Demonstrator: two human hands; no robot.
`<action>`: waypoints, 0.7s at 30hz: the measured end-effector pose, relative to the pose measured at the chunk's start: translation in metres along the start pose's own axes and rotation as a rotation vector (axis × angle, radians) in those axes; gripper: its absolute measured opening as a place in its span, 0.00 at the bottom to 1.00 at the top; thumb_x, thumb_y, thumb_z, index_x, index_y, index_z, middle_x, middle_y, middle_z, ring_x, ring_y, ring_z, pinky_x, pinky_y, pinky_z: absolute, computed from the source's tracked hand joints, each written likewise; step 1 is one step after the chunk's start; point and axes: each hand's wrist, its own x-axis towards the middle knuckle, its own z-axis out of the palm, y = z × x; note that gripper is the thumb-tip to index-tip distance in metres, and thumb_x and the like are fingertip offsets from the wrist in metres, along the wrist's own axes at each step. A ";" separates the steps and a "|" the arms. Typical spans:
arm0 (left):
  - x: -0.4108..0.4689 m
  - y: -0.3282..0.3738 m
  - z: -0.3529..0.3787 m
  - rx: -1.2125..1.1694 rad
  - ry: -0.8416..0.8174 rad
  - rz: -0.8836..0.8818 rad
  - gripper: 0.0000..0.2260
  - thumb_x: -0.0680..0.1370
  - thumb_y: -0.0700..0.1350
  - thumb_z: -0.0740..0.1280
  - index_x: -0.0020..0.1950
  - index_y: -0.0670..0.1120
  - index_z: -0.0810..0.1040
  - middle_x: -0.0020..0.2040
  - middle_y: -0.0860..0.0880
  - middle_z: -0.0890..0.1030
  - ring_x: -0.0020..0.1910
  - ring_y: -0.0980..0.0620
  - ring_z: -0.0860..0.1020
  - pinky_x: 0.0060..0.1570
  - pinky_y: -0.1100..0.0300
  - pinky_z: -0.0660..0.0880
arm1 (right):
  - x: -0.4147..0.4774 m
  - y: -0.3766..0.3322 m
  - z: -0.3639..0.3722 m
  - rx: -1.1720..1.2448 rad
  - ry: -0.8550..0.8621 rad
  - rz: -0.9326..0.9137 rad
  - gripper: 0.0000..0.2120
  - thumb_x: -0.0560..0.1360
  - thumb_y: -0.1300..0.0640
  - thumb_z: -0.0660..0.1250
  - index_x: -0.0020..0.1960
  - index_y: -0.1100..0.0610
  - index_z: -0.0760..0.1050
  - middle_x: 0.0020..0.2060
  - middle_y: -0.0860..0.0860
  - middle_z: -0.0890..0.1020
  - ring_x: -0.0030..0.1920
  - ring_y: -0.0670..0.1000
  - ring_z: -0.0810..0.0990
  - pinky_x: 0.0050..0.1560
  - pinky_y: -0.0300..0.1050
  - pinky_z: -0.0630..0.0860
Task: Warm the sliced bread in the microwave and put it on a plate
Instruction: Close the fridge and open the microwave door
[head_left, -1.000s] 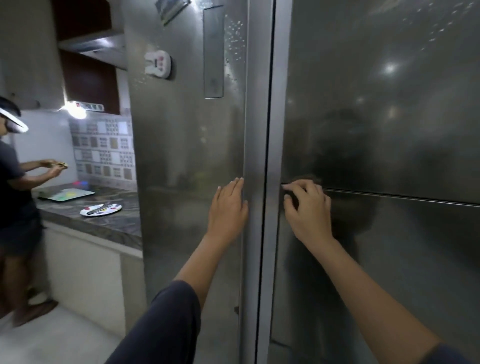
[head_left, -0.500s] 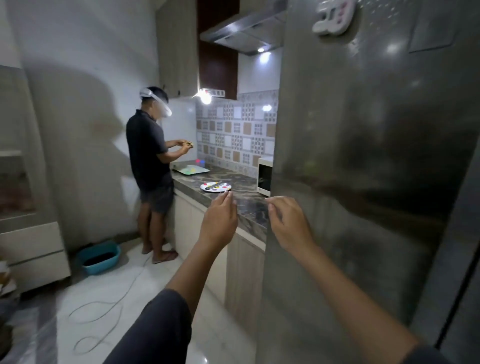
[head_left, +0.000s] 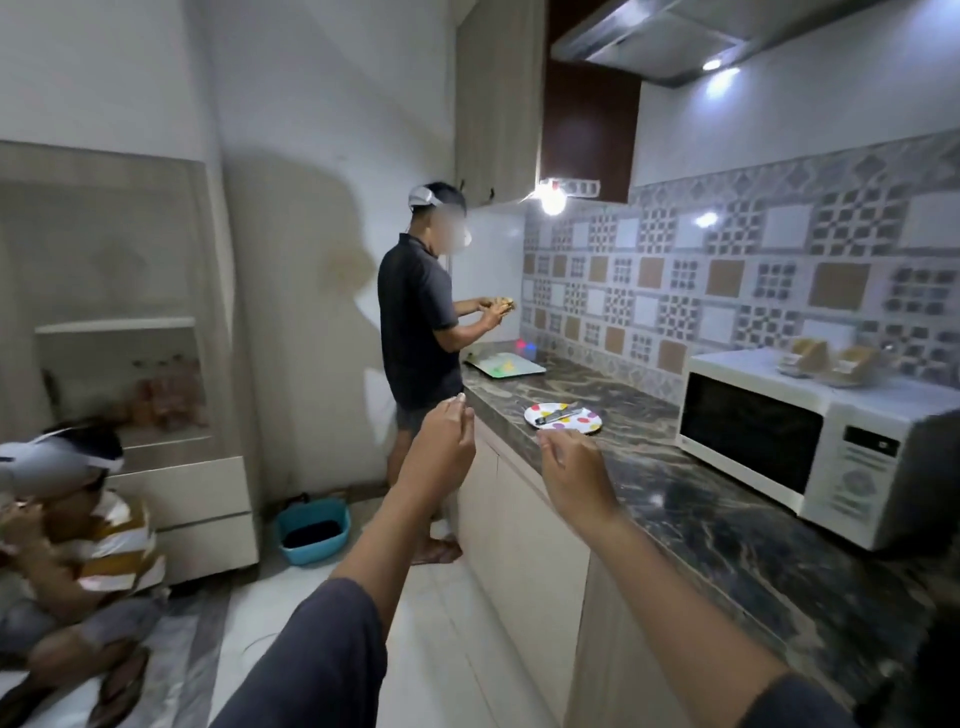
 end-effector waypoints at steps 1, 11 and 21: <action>0.016 -0.008 0.005 -0.005 0.008 -0.010 0.20 0.82 0.45 0.52 0.72 0.39 0.62 0.72 0.42 0.66 0.72 0.46 0.63 0.71 0.58 0.57 | 0.015 0.009 0.016 -0.001 -0.013 -0.001 0.11 0.77 0.63 0.60 0.42 0.67 0.78 0.40 0.61 0.81 0.46 0.60 0.77 0.44 0.50 0.68; 0.168 -0.105 0.066 -0.043 -0.038 -0.074 0.20 0.82 0.45 0.52 0.72 0.39 0.63 0.72 0.42 0.66 0.72 0.47 0.63 0.71 0.58 0.56 | 0.146 0.096 0.137 0.034 -0.100 0.139 0.11 0.78 0.61 0.59 0.40 0.58 0.76 0.45 0.58 0.80 0.52 0.60 0.76 0.47 0.47 0.67; 0.362 -0.108 0.206 -0.147 -0.244 0.143 0.16 0.82 0.44 0.54 0.65 0.37 0.70 0.65 0.39 0.72 0.66 0.45 0.69 0.63 0.60 0.61 | 0.263 0.226 0.163 -0.163 0.065 0.326 0.14 0.79 0.58 0.57 0.57 0.59 0.78 0.56 0.56 0.79 0.60 0.55 0.73 0.61 0.45 0.67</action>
